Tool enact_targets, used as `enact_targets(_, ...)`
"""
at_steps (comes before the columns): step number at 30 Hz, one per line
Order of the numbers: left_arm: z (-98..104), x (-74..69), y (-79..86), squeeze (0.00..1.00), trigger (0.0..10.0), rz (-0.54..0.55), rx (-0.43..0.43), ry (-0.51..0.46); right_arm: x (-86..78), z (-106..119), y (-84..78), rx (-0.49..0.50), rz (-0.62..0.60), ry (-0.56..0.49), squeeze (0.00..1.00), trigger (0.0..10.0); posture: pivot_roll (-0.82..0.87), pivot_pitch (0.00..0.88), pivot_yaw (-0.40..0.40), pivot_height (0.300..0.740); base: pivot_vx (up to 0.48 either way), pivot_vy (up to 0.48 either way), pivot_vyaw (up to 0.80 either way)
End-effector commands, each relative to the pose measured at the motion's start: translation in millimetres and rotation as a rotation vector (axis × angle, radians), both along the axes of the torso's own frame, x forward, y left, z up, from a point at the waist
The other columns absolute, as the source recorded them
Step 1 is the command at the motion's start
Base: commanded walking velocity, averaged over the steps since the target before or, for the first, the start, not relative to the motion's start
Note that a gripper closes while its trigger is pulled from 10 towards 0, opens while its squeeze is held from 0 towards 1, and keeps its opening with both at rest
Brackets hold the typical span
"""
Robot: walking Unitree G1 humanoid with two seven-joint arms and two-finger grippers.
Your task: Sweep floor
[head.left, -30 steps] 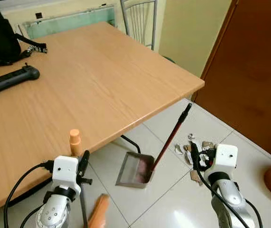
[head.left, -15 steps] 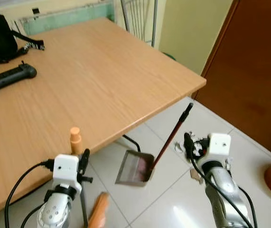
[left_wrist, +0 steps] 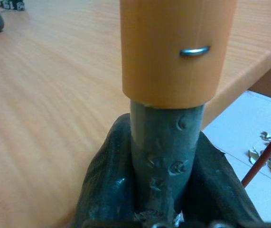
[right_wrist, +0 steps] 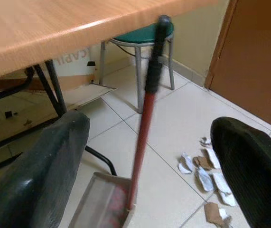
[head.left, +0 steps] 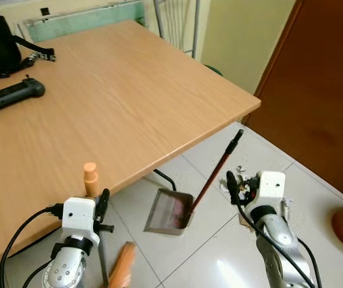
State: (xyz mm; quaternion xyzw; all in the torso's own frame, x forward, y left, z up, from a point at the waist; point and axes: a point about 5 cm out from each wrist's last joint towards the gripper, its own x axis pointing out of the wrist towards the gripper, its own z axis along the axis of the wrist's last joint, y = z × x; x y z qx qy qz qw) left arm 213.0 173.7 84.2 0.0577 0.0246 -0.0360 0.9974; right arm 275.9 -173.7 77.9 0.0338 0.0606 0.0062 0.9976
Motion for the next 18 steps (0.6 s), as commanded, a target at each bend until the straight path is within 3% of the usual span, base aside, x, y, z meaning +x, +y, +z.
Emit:
enact_targets(1, 4.6, 0.0, -3.2, 0.00, 10.0, -0.015, 0.000, -0.016, -2.7, 3.3, -3.4, -0.017, 0.000, -0.023, 0.00, 10.0, 0.11, 0.136, -0.022, 0.740, 0.000, -0.311, 0.00)
enact_targets(8, 4.7, 1.4, -2.2, 0.00, 10.0, -0.014, -0.001, -0.015, -5.1, 3.9, -1.8, -0.035, 0.015, -0.029, 0.00, 10.0, 0.11, 0.134, -0.021, 0.740, 0.000, -0.270, 0.71)
enact_targets(18, 3.0, 1.1, 3.3, 0.00, 10.0, 0.050, 0.012, -0.012, -7.7, 4.0, -5.1, -0.023, 0.010, -0.026, 0.00, 10.0, 0.10, 0.132, -0.023, 0.740, 0.000, 0.000, 0.00)
